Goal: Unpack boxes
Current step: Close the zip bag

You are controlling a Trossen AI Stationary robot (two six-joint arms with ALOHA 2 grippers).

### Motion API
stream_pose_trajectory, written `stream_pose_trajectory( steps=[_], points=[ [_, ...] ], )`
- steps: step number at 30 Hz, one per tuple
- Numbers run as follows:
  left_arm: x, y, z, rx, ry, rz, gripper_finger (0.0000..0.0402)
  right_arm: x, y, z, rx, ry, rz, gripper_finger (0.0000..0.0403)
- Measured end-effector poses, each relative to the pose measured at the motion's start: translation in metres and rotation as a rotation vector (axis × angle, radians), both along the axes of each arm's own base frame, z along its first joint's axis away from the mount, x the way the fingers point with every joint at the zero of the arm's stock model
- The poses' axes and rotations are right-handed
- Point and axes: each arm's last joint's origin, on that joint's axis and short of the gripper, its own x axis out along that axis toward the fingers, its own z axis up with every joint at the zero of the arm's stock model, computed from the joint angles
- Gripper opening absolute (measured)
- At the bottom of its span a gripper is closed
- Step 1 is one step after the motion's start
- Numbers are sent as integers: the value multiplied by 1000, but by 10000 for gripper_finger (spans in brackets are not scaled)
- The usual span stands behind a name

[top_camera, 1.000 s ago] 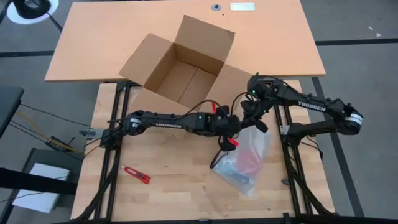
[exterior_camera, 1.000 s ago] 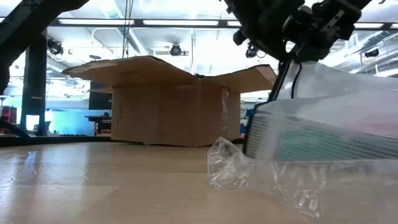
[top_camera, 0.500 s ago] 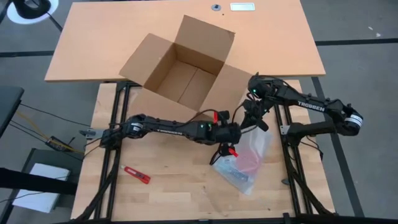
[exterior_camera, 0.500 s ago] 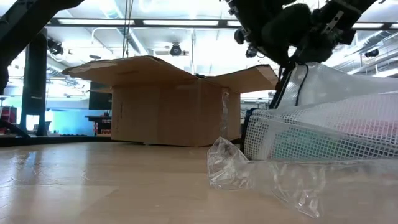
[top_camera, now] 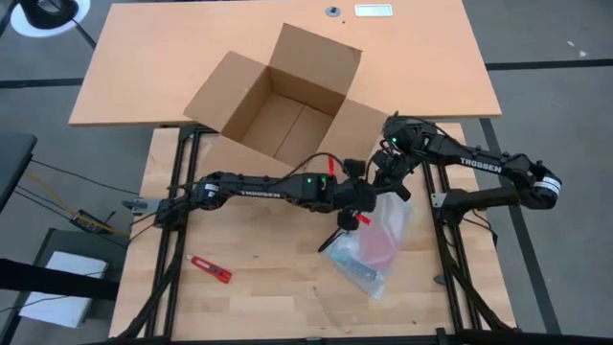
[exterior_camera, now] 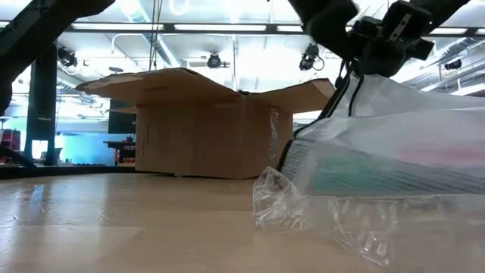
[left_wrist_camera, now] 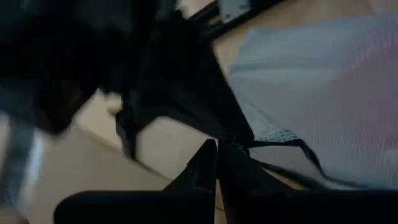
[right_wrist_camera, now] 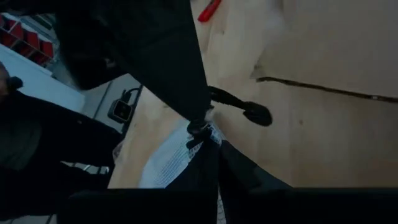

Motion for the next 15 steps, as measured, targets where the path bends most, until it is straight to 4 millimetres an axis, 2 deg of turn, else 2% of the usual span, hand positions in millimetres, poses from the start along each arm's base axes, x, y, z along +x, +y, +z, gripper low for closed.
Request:
stream_pose_trajectory(
  steps=[3, 6, 12, 15],
  points=[
    [0, -3, 1, 185, 110, -171, 12, 0, 0, -1, 7, 8, -3, 0],
    [-2, -15, 0, 248, 152, -190, 12, -2, -3, -1, 23, 9, -24, 0],
    [-16, -40, -10, 37, 117, 44, 12, -4, -12, 0, 34, -9, -63, 0],
    [-18, -49, -19, -26, 95, 105, 12, -3, -13, 1, 34, -17, -80, 0]
  ],
)
